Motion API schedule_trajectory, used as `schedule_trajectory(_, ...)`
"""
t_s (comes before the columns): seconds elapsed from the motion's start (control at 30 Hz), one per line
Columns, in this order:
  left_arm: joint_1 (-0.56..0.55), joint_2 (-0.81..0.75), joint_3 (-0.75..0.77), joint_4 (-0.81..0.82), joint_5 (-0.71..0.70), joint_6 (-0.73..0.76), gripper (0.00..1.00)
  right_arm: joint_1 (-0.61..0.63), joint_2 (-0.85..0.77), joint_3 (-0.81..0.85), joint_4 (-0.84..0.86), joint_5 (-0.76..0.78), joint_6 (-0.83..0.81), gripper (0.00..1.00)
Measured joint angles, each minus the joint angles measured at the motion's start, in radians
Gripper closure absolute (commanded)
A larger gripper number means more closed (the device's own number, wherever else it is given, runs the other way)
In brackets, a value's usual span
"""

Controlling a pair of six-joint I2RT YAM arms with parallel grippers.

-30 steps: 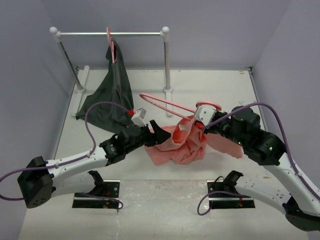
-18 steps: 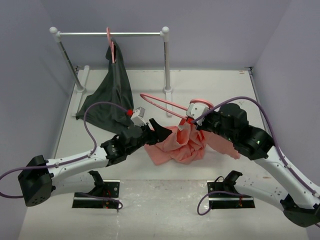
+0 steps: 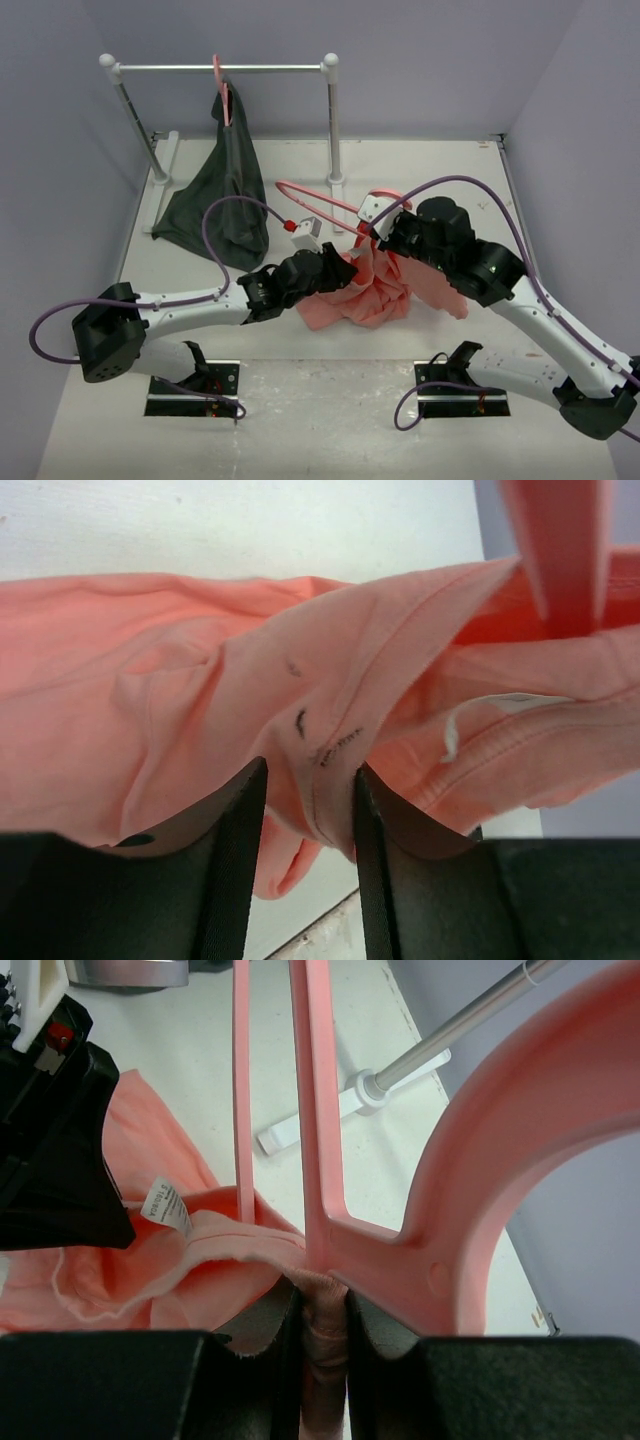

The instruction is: Place the t-shirt on the hanger

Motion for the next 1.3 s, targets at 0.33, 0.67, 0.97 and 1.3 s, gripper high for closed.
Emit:
schedule_trajectory(0.33,0.012,0.026,0.012,-0.071,-0.066,0.004,1.00,0.000,-0.011,0.027,-0.003,-0.032,0.013,1.00)
schedule_trajectory(0.67,0.397,-0.158,0.060,-0.209,0.065,0.080,1.00,0.001,-0.173,-0.007,-0.075,-0.115,-0.032,1.00)
schedule_trajectory(0.97,0.507,-0.221,0.293,-0.414,0.111,0.211,1.00,0.001,-0.067,0.080,-0.230,-0.087,-0.036,1.00)
schedule_trajectory(1.3,0.507,-0.256,0.436,-0.590,0.159,0.335,1.00,0.005,0.078,0.199,-0.382,-0.002,-0.026,1.00)
